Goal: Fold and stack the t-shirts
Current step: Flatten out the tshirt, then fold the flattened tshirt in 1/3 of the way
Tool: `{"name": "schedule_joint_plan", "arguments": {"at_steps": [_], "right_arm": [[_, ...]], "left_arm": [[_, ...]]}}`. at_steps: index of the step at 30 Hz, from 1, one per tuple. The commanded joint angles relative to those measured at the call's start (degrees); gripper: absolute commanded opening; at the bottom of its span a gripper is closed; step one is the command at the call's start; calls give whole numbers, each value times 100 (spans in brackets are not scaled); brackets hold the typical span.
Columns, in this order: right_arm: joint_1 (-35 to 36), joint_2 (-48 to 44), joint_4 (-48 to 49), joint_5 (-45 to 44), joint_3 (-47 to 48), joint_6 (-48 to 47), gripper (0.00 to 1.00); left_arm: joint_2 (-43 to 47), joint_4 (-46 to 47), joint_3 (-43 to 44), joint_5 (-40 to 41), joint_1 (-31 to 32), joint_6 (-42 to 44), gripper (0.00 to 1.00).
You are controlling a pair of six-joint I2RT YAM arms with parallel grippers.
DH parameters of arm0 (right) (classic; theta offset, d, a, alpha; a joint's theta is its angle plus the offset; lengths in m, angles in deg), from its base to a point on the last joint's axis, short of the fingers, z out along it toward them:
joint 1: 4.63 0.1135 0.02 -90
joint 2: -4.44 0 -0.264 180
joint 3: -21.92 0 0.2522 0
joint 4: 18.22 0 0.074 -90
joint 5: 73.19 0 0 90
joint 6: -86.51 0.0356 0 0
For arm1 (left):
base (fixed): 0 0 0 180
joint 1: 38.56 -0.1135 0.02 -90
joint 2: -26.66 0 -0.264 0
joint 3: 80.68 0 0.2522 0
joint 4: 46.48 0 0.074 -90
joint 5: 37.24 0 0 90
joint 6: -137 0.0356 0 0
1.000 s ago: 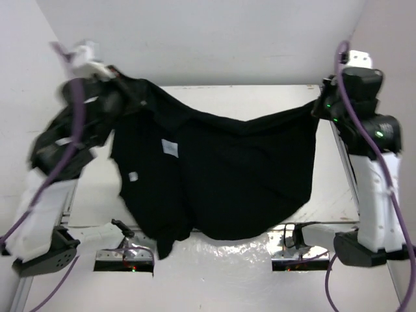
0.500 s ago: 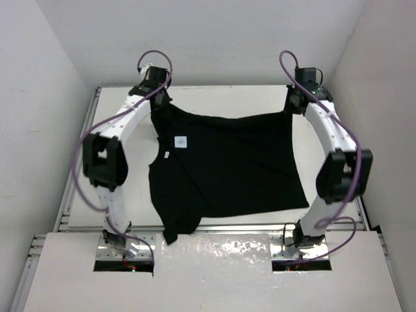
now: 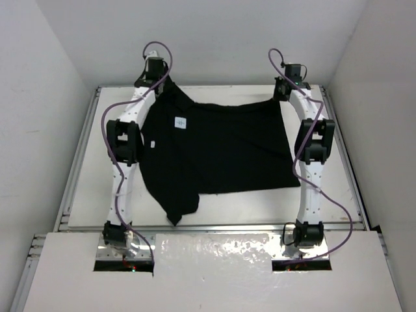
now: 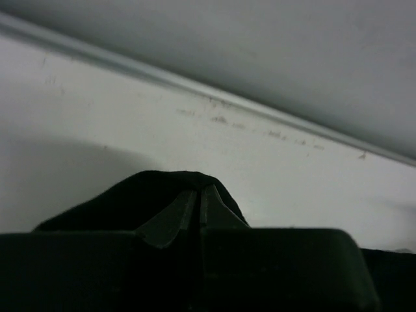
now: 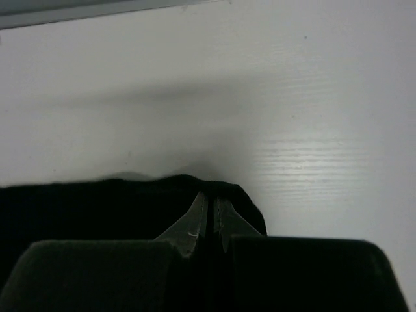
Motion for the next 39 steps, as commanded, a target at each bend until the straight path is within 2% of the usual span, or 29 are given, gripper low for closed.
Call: {"name": "schedule_joint_plan", "arguments": {"at_steps": [1, 6, 11, 15, 22, 32, 36, 39], "right_arm": [[-386, -247, 630, 459, 140, 210, 0], [-439, -80, 815, 864, 254, 193, 0], [-439, -151, 1106, 1153, -2, 245, 0], [-439, -37, 1018, 1444, 245, 333, 0], [-439, -466, 1088, 1778, -517, 386, 0], [-465, -1012, 930, 1602, -1161, 245, 0], [-457, -1205, 956, 1620, -1345, 315, 0], [-474, -1284, 852, 1620, -1328, 333, 0]], "left_arm": [[-116, 661, 829, -417, -287, 112, 0], [25, 1556, 311, -1170, -358, 200, 2], [-257, 1550, 505, -1542, -358, 165, 2], [226, 1479, -250, -1016, -358, 121, 2], [402, 425, -339, -268, -393, -449, 3], [1184, 442, -1613, -135, -525, -924, 3], [1351, 600, -1763, -364, -604, -943, 3], [1343, 521, -1544, -592, -648, -977, 4]]}}
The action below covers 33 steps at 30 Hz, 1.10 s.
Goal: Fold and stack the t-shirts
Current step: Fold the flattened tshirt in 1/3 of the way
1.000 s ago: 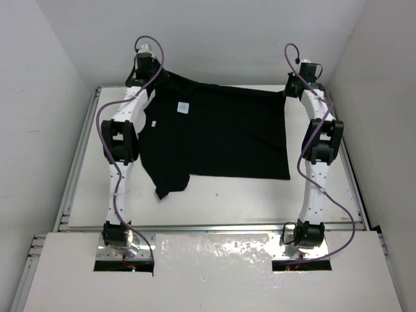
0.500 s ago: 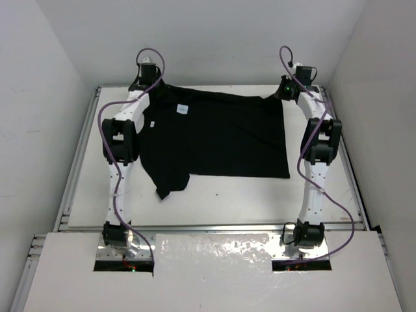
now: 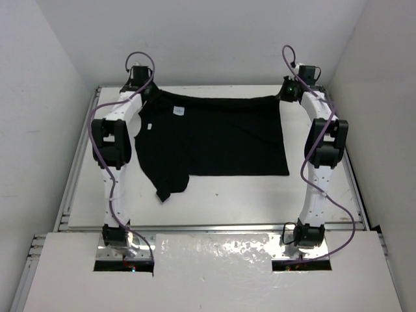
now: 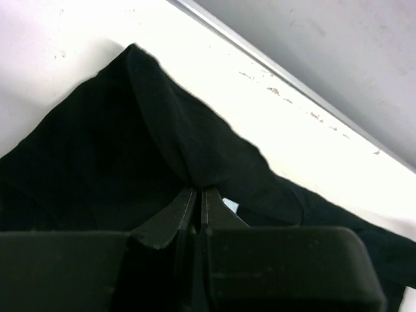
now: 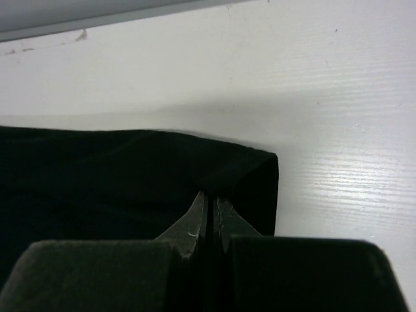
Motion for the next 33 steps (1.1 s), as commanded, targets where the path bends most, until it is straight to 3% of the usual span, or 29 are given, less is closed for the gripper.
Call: {"name": "schedule_joint_plan", "arguments": {"at_steps": [1, 8, 14, 20, 25, 27, 29, 31, 33], "right_arm": [[-28, -447, 36, 75, 103, 45, 0], [-46, -755, -132, 92, -264, 54, 0], [-63, -729, -123, -30, -626, 45, 0], [-125, -597, -237, -101, -608, 62, 0], [-125, -386, -360, -4, -512, 54, 0], [-125, -237, -430, -22, -468, 36, 0], [-125, -167, -465, -13, -485, -17, 10], [-125, -114, -474, 4, -459, -17, 13], [-108, -96, -614, 162, -319, -8, 39]], "left_arm": [[442, 206, 238, -258, -158, -138, 3], [679, -30, 168, -1031, -308, -349, 4], [1048, 180, -508, -1629, -325, -674, 4], [1356, 188, -1263, -1674, -334, -780, 4], [1348, 49, -1695, -1209, -369, -692, 6], [1330, -13, -1906, -998, -369, -674, 12], [1382, 83, -2099, -814, -378, -639, 24], [1409, 66, -2179, -603, -378, -578, 33], [1427, -127, -2057, -321, -378, -421, 51]]}}
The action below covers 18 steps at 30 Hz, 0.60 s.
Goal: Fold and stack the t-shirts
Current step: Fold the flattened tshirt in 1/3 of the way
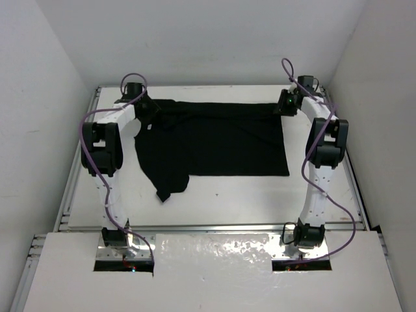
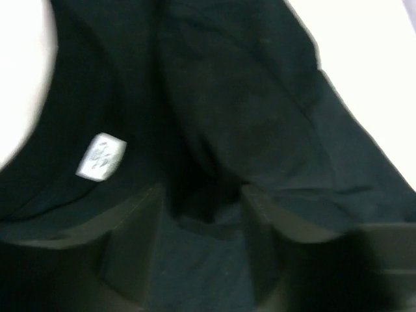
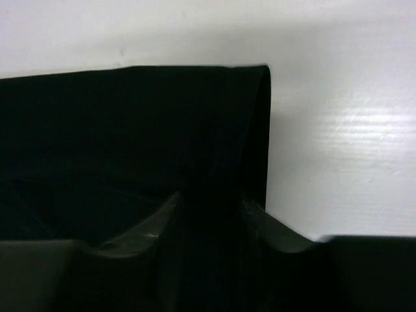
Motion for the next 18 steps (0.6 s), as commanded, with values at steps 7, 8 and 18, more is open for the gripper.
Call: {"name": "schedule_joint_plan", "arguments": {"at_steps": [7, 8, 18], "right_arm": [[456, -817, -288, -219, 283, -32, 86], [500, -932, -314, -315, 257, 20, 87], [641, -2471, 160, -308, -1386, 706, 91]], "left_arm": [[1232, -322, 701, 2356, 1457, 1900, 87], [1293, -392, 719, 2715, 1636, 1980, 84], [-48, -392, 1146, 2892, 2323, 2736, 59]]}}
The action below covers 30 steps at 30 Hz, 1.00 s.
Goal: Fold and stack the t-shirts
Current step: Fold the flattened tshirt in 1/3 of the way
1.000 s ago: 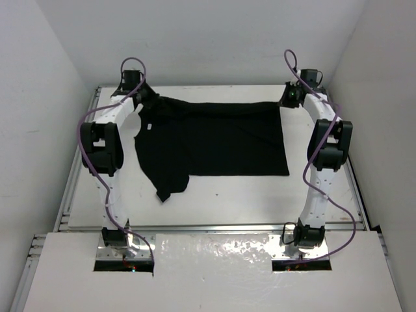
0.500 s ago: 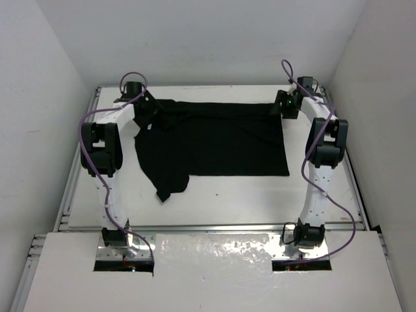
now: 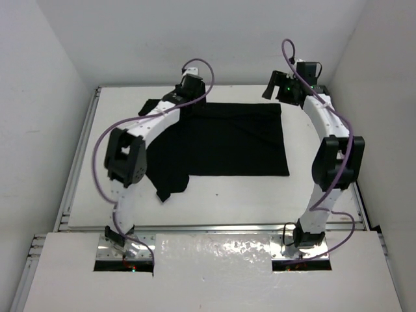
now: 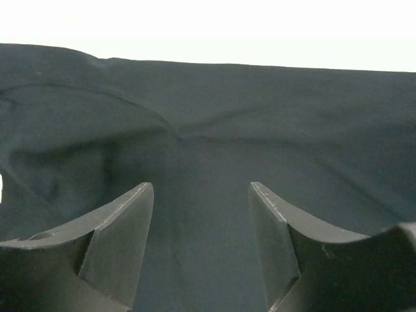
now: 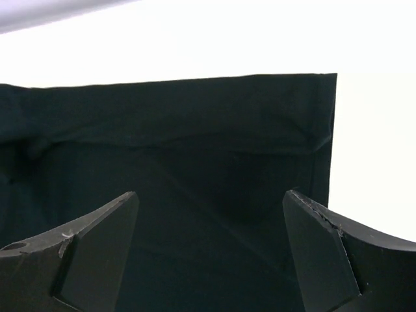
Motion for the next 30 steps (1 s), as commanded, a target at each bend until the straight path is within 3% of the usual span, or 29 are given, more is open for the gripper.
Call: {"name": "schedule_joint_plan", "arguments": {"at_steps": [1, 3, 6, 11, 21, 25, 29, 30], "right_arm": [[-25, -268, 394, 208, -507, 284, 90], [-25, -522, 569, 384, -902, 337, 91], [-25, -927, 772, 524, -1526, 442, 91], [-17, -1498, 1176, 771, -2380, 548, 91], [185, -1605, 1133, 745, -2469, 513, 91], [194, -1631, 1106, 745, -2443, 513, 91], [221, -1649, 1063, 718, -2408, 513, 91], [221, -1649, 1054, 710, -2408, 513, 91]], "left_arm": [[-1233, -592, 689, 871, -315, 450, 59], [-1517, -404, 1007, 1233, -359, 651, 63], [-1667, -51, 1130, 1059, -491, 864, 65], [-2046, -216, 1649, 601, -623, 908, 60], [-2187, -261, 1553, 400, -772, 820, 35], [-2222, -278, 1623, 302, -825, 846, 32], [-2187, -366, 1667, 259, -834, 820, 4], [-2143, -375, 1659, 224, -834, 811, 2]]}}
